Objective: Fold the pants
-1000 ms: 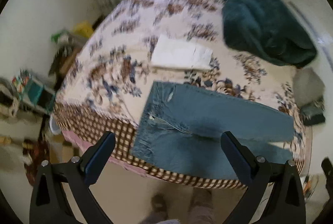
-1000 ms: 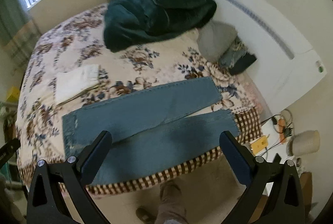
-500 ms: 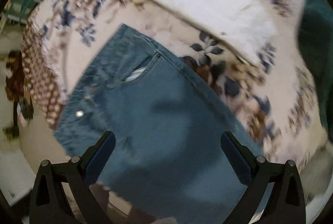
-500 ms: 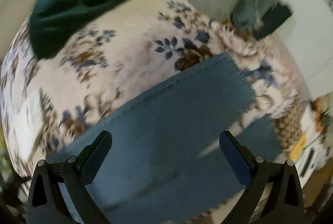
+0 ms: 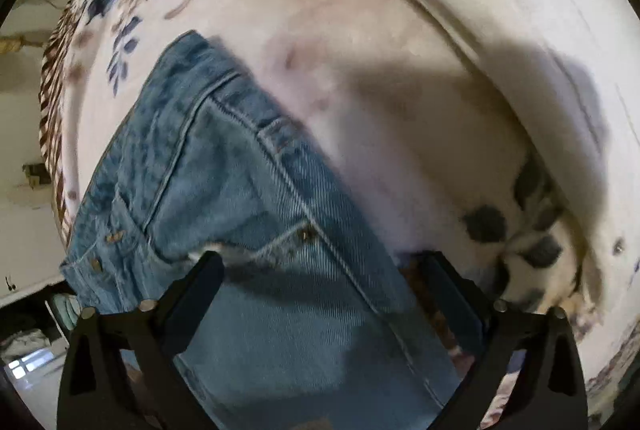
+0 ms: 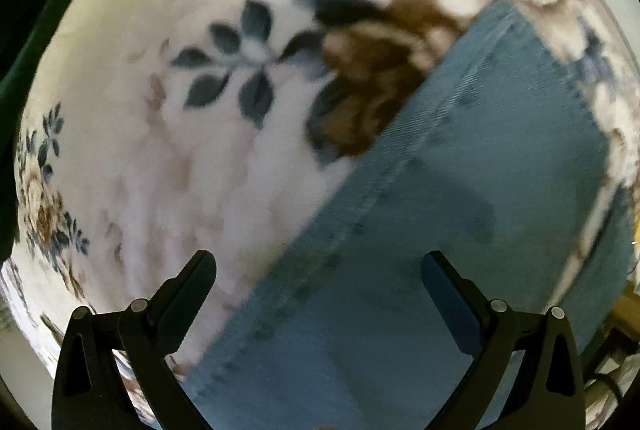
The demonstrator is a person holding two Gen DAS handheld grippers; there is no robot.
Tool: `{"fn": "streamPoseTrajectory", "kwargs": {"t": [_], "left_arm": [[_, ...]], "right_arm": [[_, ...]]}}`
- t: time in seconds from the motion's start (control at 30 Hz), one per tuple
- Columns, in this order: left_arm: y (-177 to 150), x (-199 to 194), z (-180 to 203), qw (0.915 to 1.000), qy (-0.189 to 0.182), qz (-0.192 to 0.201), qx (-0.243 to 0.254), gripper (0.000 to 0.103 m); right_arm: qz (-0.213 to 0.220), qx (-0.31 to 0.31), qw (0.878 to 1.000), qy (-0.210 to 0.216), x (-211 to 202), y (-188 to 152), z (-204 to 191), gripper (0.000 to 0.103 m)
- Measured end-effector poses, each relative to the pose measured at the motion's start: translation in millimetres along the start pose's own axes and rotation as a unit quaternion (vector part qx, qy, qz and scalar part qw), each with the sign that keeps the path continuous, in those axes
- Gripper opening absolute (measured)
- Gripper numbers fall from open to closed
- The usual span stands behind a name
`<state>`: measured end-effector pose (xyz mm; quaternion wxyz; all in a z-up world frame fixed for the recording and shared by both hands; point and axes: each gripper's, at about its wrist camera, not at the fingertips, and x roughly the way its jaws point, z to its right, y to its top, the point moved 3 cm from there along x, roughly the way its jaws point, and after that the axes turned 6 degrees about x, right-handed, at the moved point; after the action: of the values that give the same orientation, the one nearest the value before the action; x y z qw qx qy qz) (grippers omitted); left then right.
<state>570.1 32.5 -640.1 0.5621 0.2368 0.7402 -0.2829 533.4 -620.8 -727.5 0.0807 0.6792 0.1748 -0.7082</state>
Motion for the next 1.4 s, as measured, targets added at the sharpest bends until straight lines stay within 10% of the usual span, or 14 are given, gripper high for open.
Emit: {"fn": "streamPoseTrajectory", "kwargs": {"t": [0.1, 0.2, 0.33, 0.7, 0.93, 1.3, 1.4], "left_arm": [[3, -2, -9, 0.9995, -0.028, 0.014, -0.005, 0.062], [4, -9, -19, 0.9957, -0.086, 0.027, -0.019, 0.033], [-7, -30, -43, 0.9815, -0.179, 0.06, -0.031, 0.023], [-122, -98, -185, 0.9321, -0.337, 0.125, 0.043, 0.019], [-201, -44, -282, 0.94, -0.333, 0.066, 0.039, 0.019], [-225, 65, -316, 0.9509, -0.307, 0.001, 0.042, 0.019], [-228, 60, -327, 0.9459, -0.322, 0.001, 0.041, 0.022]], "right_arm": [[0.007, -0.003, 1.0, -0.024, 8, -5, 1, 0.086], [0.015, -0.015, 1.0, -0.023, 6, -10, 6, 0.047], [-0.002, -0.015, 1.0, 0.022, 2, -23, 22, 0.01], [0.059, -0.062, 0.993, 0.084, -90, -115, 112, 0.006], [0.087, -0.078, 0.992, 0.042, -126, -136, 219, 0.006], [0.039, -0.088, 0.995, -0.021, -30, -158, 294, 0.006], [-0.006, -0.102, 0.995, 0.017, -16, -158, 314, 0.026]]}}
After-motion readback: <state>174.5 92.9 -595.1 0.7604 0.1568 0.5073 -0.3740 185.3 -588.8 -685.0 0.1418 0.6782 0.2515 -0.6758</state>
